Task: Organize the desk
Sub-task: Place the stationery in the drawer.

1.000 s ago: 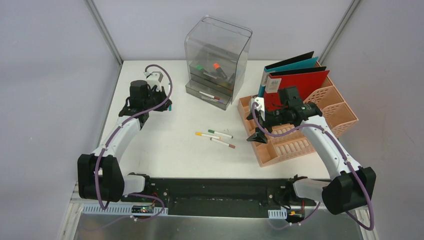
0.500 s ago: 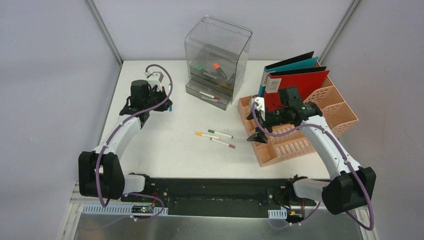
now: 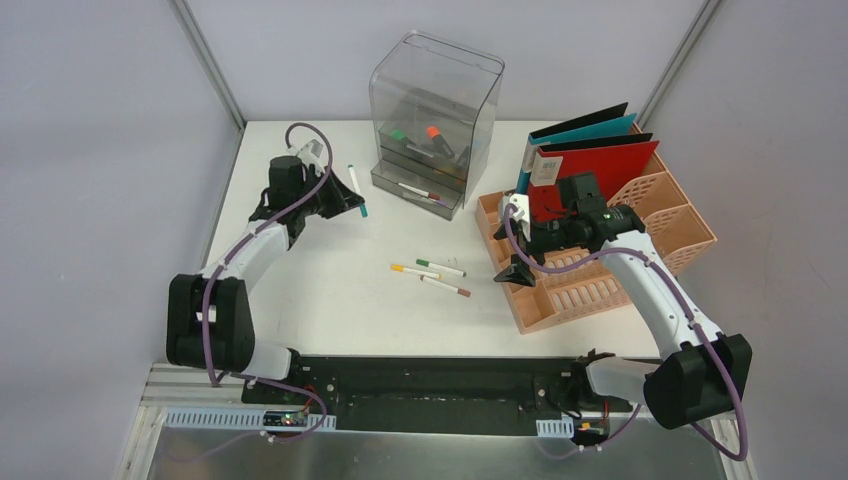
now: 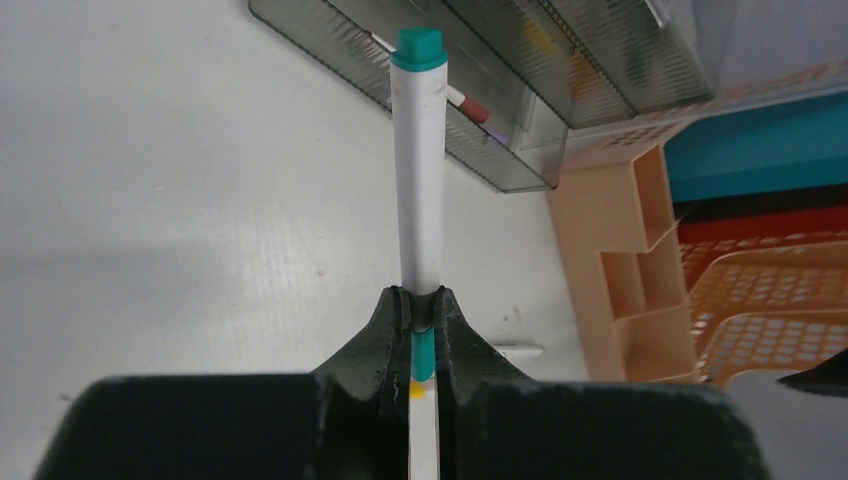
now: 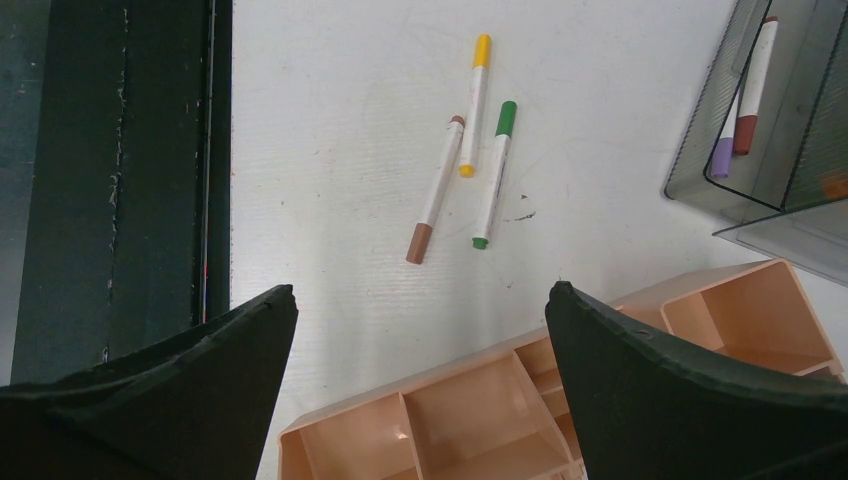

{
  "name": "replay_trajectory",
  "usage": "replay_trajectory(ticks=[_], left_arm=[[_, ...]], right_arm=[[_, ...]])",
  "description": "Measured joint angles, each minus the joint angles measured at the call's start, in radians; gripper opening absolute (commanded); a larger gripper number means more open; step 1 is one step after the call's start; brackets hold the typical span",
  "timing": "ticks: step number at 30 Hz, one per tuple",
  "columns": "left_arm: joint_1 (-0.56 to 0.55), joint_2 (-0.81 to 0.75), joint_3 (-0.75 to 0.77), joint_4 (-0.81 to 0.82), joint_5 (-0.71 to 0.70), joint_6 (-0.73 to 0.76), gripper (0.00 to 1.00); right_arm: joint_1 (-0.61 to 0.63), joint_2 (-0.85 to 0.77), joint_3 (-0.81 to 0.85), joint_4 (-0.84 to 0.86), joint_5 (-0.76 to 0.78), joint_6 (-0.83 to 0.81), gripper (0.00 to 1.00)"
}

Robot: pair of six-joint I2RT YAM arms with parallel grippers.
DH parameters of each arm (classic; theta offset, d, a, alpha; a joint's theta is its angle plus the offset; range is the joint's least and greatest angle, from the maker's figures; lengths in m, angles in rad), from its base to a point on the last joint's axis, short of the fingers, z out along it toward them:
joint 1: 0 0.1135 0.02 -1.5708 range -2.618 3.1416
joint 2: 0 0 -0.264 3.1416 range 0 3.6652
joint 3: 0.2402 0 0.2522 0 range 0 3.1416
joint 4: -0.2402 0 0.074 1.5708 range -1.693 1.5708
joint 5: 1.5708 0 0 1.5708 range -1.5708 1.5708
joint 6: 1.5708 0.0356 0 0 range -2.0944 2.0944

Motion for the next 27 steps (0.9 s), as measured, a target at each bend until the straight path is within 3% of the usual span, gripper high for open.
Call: replay_trajectory(ticks=[6,9,14,21,27], left_arm=[[-0.017,0.087,-0.045,0.235,0.024,-0.343,0.0],[-0.076,0.144,-0.039,0.27,-0.045,-0.457,0.0],[-0.188,0.236,0.073,0.193,-0.2,-0.569,0.0],[-0.228,0.413,0.235,0.196,-0.262,-0.725,0.0],[-0.259,0.525,0.317,0.192,-0.299,-0.764,0.0]], right_arm=[[0.0,0.0,0.0,0.0,0.0,0.0,0.99],[0.0,0.0,0.0,0.0,0.0,0.0,0.99],[0.0,0.0,0.0,0.0,0.0,0.0,0.99],[0.0,0.0,0.0,-0.003,0.0,-0.008,0.99],[0.004,0.0,0.001,-0.004,0.0,-0.011,0.99]])
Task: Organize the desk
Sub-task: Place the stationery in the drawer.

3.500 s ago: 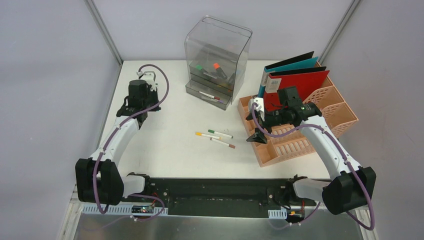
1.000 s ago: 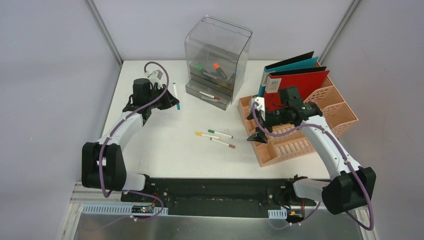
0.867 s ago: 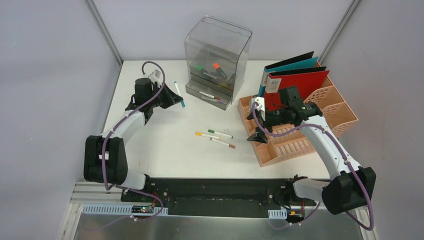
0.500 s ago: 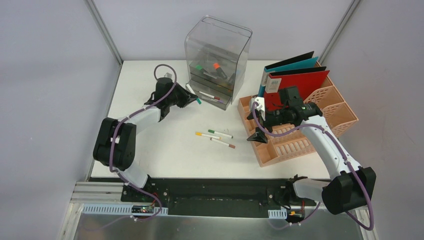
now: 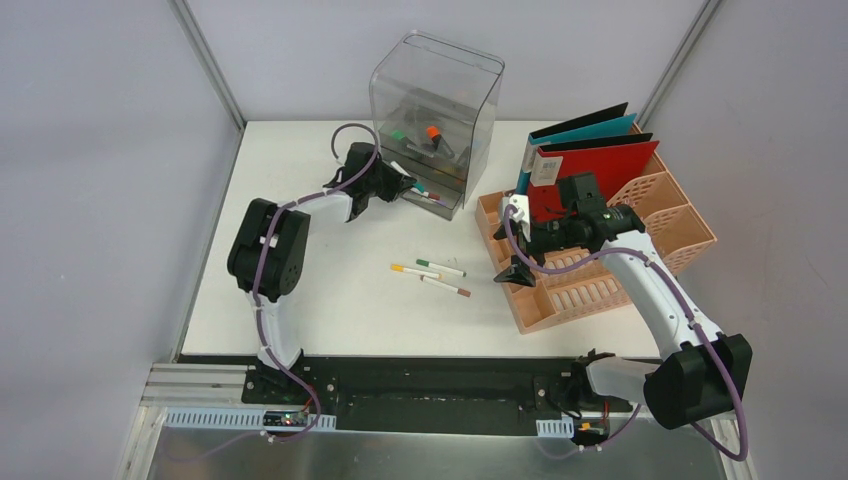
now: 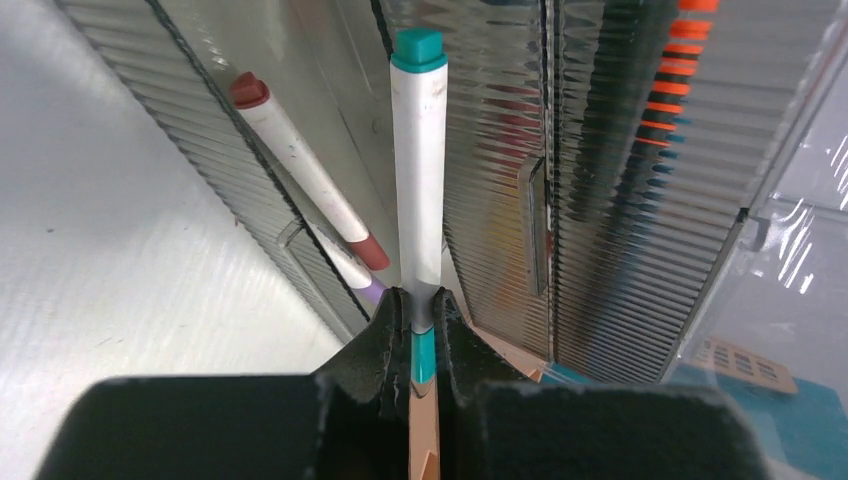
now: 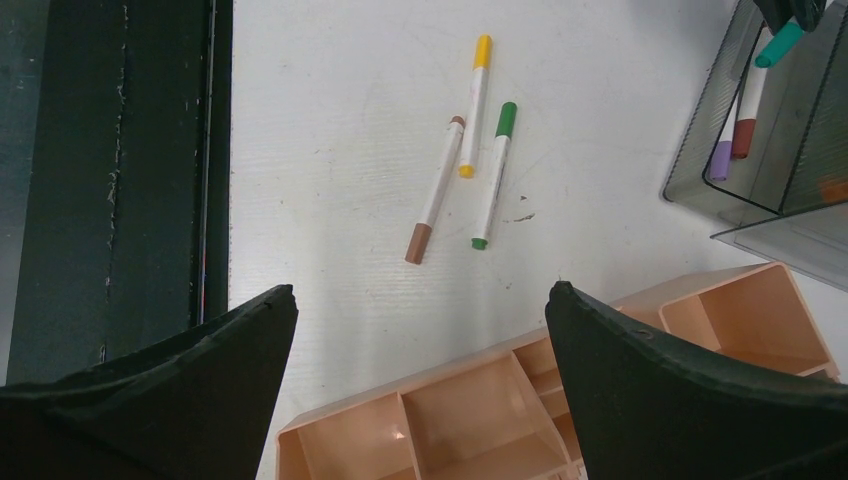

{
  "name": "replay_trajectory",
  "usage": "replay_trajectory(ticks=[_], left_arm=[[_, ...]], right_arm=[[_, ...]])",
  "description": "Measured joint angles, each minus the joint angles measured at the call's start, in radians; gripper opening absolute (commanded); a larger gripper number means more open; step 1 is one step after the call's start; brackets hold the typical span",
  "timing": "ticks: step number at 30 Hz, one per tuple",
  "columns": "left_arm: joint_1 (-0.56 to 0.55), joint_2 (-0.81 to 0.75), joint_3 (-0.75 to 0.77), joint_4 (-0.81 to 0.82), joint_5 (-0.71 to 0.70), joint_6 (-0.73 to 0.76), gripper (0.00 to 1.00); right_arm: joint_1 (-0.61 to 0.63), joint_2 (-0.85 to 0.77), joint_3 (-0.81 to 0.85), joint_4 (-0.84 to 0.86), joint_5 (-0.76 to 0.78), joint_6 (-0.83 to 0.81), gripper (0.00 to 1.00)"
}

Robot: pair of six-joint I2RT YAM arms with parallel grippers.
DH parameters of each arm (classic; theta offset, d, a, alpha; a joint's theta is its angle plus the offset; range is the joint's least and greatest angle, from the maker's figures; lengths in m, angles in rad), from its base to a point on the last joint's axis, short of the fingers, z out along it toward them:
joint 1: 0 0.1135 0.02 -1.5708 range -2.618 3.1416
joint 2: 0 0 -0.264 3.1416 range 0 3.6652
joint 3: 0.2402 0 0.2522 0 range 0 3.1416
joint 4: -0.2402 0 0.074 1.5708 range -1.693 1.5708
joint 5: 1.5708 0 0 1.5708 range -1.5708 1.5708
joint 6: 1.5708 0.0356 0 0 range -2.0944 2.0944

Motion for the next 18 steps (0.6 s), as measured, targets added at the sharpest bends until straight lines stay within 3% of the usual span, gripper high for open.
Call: replay_trajectory(ticks=[4,9,18], left_arm=[[-0.011,0.03,0.03,0.002,-0.014,-0.019,0.09],[-0.011,0.052,0.039,0.019,-0.014,-0.034,0.3],[-0.01,0.069,0.05,0.061,0.006,0.017,0.53]], right_arm=[[0.007,0.0,0.0,-0.001,0.0,-0.001,0.99],[0.014,0.0,0.0,-0.004,0.0,-0.003,0.99],[0.017,0.004,0.0,-0.014,-0.001,-0.006,0.99]])
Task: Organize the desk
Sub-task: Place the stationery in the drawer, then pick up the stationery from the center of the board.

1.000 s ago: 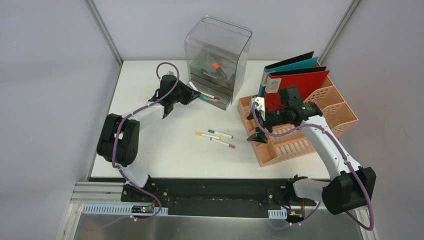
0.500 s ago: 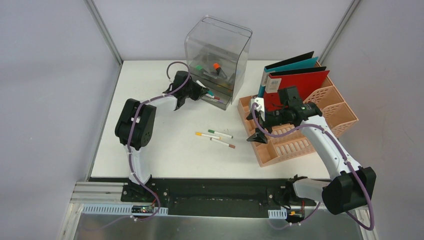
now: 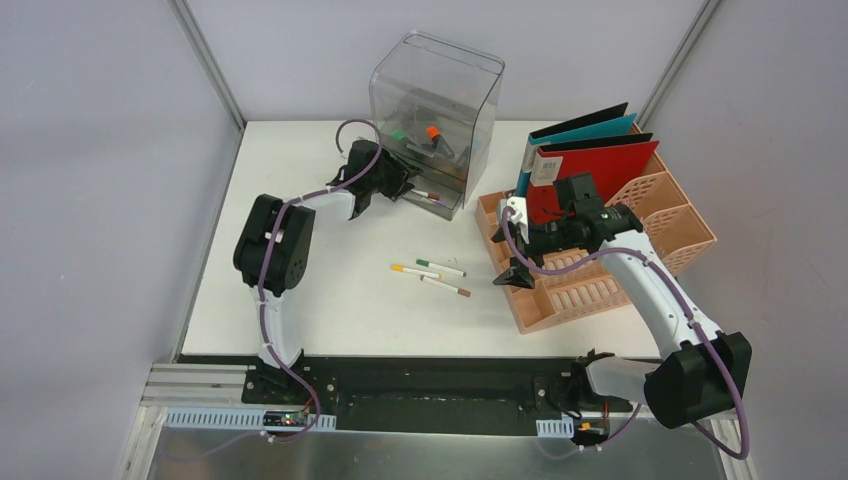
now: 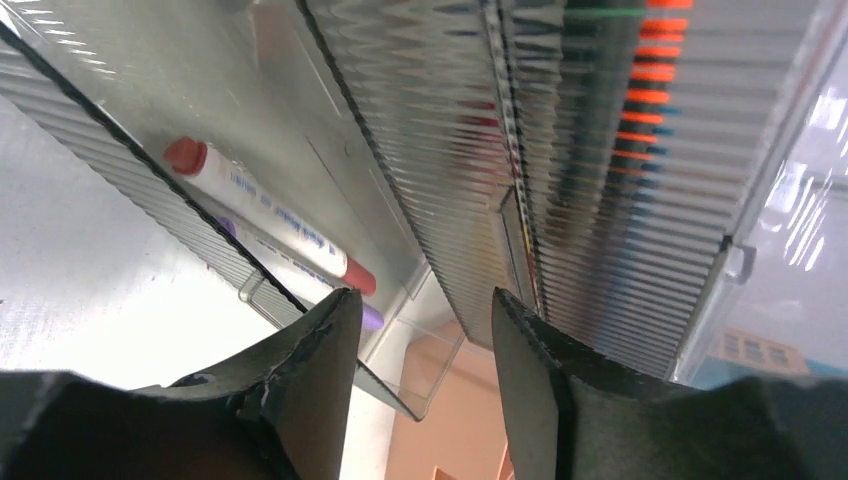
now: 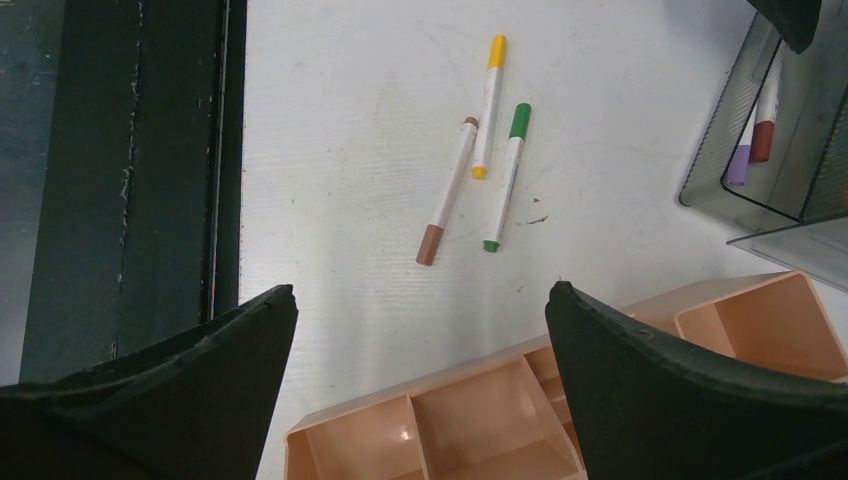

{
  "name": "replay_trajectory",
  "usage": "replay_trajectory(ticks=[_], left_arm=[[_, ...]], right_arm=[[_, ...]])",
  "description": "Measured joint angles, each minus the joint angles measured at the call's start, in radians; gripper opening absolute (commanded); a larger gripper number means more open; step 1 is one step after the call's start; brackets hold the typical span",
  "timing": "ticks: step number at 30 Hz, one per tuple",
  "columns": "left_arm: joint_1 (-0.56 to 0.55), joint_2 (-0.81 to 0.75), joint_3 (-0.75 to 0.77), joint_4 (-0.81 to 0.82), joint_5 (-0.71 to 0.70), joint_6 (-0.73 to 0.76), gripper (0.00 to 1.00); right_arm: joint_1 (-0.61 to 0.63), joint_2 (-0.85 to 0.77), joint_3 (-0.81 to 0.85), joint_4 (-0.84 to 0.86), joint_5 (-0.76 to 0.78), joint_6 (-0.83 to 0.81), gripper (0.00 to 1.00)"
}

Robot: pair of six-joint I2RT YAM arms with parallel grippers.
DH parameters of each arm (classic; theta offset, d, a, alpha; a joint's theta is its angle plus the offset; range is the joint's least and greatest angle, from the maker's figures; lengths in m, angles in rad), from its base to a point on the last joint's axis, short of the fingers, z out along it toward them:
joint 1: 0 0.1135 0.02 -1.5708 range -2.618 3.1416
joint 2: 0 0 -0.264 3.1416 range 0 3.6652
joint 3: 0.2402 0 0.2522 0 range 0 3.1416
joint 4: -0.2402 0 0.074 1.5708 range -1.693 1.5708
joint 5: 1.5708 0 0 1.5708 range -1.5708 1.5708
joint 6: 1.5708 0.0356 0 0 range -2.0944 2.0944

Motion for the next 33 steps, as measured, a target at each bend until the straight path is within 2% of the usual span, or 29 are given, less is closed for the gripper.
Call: replay_trajectory(ticks=[5,11,20,25,33], left_arm=[[0.0,-0.063,-0.016,-0.025,0.037,0.129,0.57],[0.0,-0.329,-0.158,-0.023,0.076,0.34,0.62],[0.0,-0.764,-0.48,-0.045,0.085,0.665,0.9],[0.0,-0.926,-0.65,-0.049,0.095,0.736,0.99],[0.0,-1.09,-0.859,-0.051,0.121,0.735,0.99]], right_arm=[[0.001,0.001,0.0,-0.004,-0.003,-0.002,0.99],[0.003,0.001,0.0,-0.004,-0.004,-0.002,0.99],[0.008,0.015,0.0,-0.004,-0.043,-0.002,0.99],[0.014,0.028,0.0,-0.003,-0.071,-0.002,0.99],[0.019,0.055,-0.008,0.015,-0.086,-0.002,0.99]])
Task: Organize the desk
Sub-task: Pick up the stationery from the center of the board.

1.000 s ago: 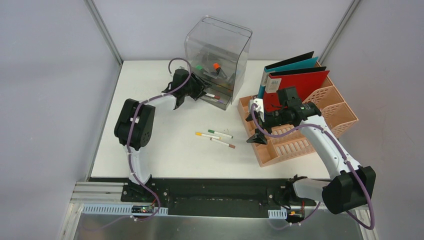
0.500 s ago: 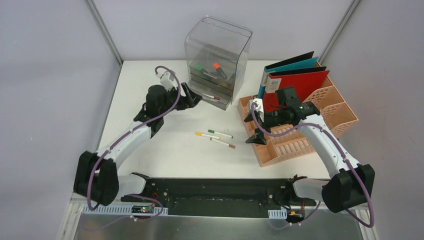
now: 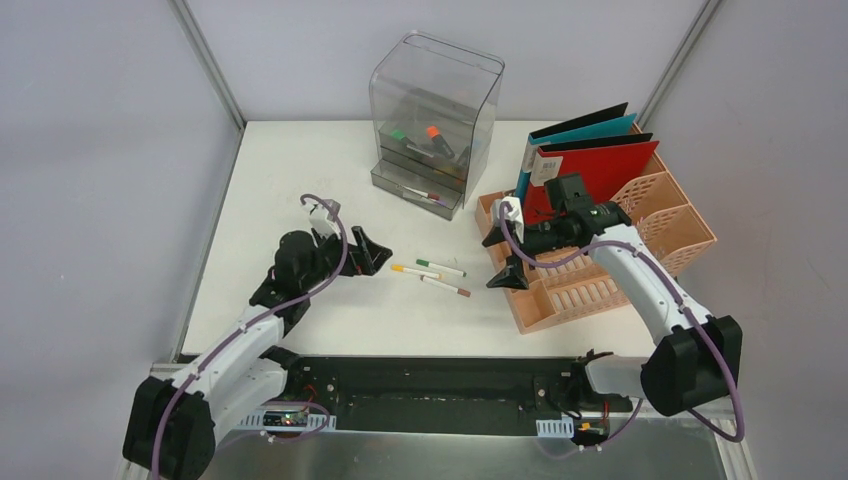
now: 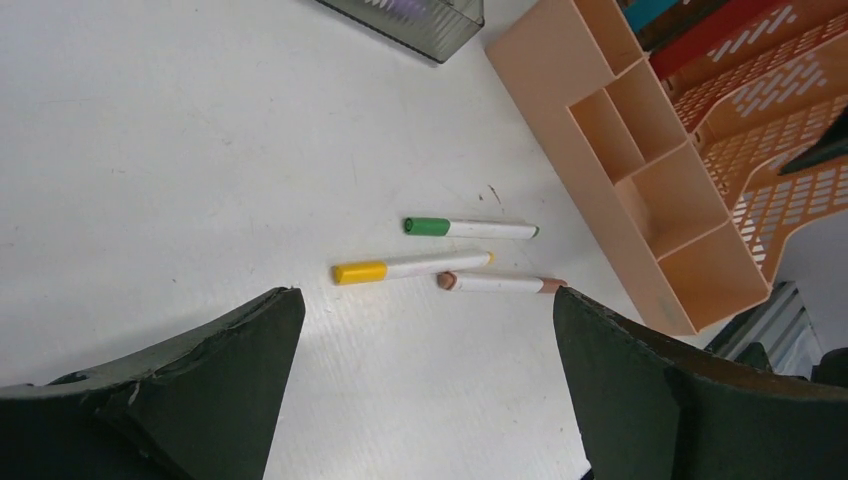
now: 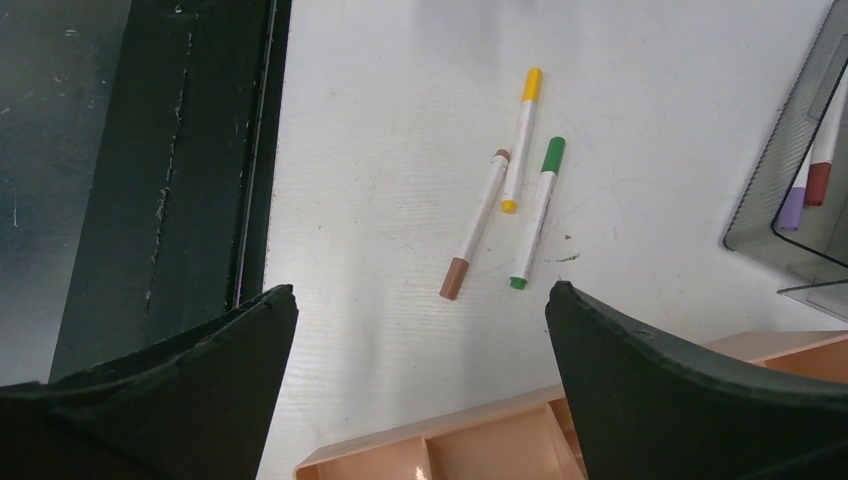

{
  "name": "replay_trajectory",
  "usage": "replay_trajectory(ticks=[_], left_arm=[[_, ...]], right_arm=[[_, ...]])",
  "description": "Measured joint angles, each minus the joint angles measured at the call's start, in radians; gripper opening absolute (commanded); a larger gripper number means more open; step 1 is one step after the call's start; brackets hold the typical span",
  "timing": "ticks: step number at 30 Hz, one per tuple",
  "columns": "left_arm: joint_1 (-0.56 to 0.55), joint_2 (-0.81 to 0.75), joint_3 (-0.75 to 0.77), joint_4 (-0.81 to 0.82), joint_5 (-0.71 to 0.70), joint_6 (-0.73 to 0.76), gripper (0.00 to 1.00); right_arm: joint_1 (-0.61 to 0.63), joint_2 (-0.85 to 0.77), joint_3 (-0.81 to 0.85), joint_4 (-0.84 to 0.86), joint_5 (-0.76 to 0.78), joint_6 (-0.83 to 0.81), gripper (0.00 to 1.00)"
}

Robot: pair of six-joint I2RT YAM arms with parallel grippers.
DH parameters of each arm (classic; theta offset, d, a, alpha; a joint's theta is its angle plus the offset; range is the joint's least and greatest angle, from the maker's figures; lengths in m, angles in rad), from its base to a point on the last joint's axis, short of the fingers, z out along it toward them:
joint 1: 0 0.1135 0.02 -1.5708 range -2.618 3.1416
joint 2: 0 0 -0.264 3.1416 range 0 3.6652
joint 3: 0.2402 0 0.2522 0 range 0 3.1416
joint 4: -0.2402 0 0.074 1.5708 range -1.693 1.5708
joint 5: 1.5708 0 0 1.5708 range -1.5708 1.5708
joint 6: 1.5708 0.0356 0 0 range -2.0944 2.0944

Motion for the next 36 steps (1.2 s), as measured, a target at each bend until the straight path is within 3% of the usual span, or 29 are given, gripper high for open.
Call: replay_trajectory(ticks=[10,20,25,33,36], left_arm=[[0.0,-0.253,-0.079,-0.019,0.034,-0.077,0.99],[0.0,-0.395,-0.092,-0.149,0.087,-0.109,0.98],[0.0,-0.435,-0.095,-0.2,0.101,-0.113,0.99],[0.0,-0.471,-0.095,-0.267,0.102,-0.114,0.98],[0.0,-0.481,-0.095,-0.285,0.102,-0.114,0.98]], right_arm=[[0.019,0.049,-0.011,0.042,0.068,0.006,0.98],[0.217,0.204,0.047,0.045,0.341,-0.037,0.95],[0.289,0.302,0.101,0.055,0.452,-0.048,0.82],[0.371,0.464,0.189,0.138,0.603,0.054,0.44],[0.372,0.498,0.195,0.166,0.63,0.105,0.38]])
